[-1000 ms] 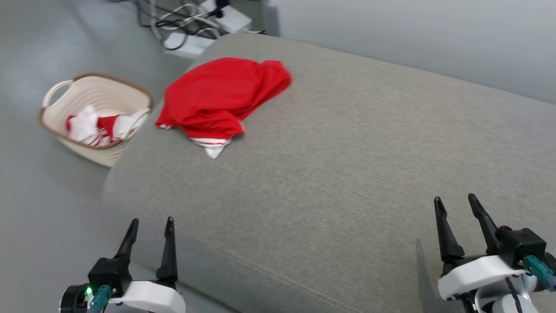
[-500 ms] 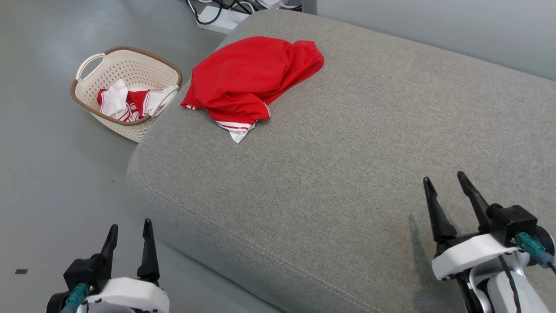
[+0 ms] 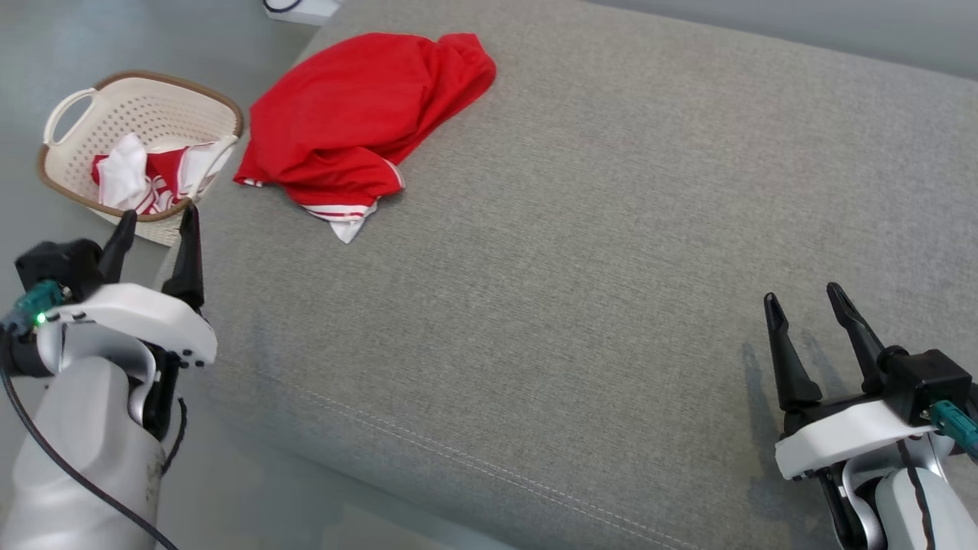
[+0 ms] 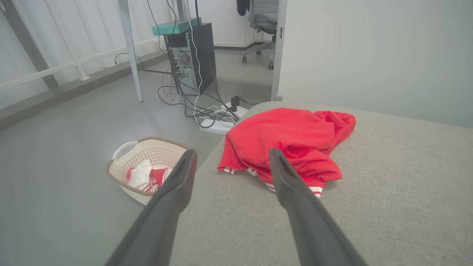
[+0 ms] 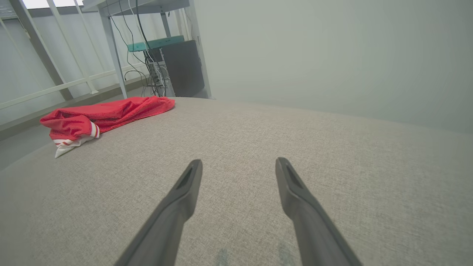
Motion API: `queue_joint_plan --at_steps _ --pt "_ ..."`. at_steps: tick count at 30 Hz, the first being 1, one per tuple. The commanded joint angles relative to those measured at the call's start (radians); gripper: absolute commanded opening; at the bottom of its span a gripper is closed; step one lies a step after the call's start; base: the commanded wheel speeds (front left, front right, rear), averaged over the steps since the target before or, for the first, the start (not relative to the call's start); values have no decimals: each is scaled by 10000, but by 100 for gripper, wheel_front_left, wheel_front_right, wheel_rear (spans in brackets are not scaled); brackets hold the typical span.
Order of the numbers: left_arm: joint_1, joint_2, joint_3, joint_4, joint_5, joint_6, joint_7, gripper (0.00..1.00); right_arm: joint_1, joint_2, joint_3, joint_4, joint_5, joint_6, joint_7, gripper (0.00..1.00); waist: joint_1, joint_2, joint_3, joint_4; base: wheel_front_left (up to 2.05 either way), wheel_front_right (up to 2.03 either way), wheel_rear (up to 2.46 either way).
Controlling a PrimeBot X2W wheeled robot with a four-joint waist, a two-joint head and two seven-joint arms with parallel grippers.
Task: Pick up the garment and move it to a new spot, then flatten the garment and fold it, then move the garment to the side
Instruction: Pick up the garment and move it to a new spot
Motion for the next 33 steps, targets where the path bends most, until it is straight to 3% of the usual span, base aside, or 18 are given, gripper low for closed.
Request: queue_joint_plan --at_steps 1,10,18,23,31,33 --pt "-463 534 205 -77 -105 -26 -5 100 -257 -82 246 -355 -92 42 20 100 0 0 396 -419 0 0 0" --pt "-2321 1491 -849 1492 -1596 -73 510 100 -612 -273 300 -881 -136 42 246 100 0 0 1461 -1645 0 0 0" --pt "-2876 2239 -988 2581 -2626 -75 448 100 -895 -316 413 -1190 -137 42 317 100 0 0 2204 -2563 0 0 0" --pt "-3074 2490 -611 3548 -2871 446 205 100 -981 -323 457 -1264 -105 42 316 100 0 0 2453 -3041 0 0 0" --pt "-3303 2680 -323 4347 -3146 845 22 100 -1006 -315 460 -1340 6 42 317 100 0 0 2700 -3507 0 0 0" --pt "-3343 2739 -369 4417 -3076 997 -51 0 -996 -297 472 -1320 63 42 308 100 0 0 2697 -3565 0 0 0"
